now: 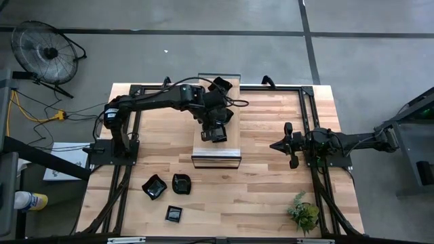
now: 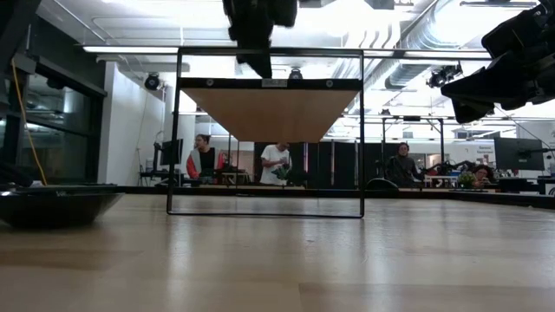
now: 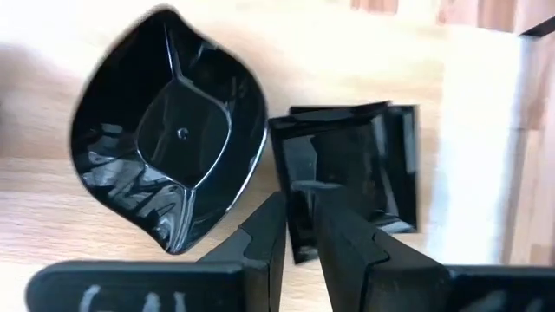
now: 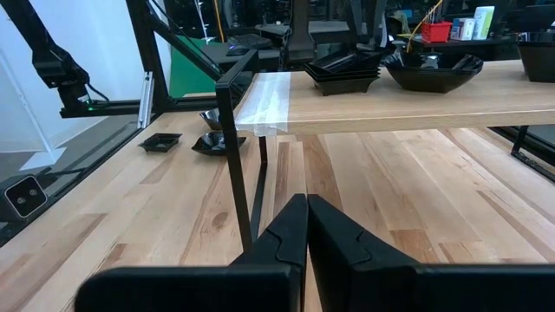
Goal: Pick & Place Mini shaped plates
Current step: Stack the square-shaped plate on top of the stacked square-shaped plates on the shelf
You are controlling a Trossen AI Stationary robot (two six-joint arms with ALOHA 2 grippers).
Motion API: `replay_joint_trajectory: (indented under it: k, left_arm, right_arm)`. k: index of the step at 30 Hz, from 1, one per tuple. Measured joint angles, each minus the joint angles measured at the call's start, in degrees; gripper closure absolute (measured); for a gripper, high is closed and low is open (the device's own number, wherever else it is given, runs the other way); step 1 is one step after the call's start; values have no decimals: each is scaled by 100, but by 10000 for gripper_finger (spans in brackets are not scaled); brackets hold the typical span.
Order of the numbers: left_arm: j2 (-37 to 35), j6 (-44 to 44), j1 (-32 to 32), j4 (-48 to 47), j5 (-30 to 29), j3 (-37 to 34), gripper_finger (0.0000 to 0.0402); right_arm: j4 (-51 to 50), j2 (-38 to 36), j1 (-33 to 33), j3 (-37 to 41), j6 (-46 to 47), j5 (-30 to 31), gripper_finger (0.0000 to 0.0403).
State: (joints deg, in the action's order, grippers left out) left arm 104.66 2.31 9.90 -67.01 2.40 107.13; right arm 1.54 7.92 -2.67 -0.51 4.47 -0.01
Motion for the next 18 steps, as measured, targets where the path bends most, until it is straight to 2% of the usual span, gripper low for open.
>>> replay_joint_trajectory:
  k: [4, 8, 13, 18]
  left_arm:
    - [-176, -14, -144, -30, -20, 9, 340]
    - [-435, -4, -388, -38, -337, 7, 340]
    - [-685, -6, -558, -39, -1315, 7, 340]
    - [-711, -381, -535, -51, -2246, 0, 351]
  right_arm:
    - [0, -1, 0, 0, 0, 1, 398]
    - [2, 2, 2, 0, 0, 2, 398]
    - [2, 0, 0, 0, 0, 2, 398]
    - [2, 0, 2, 0, 0, 2, 398]
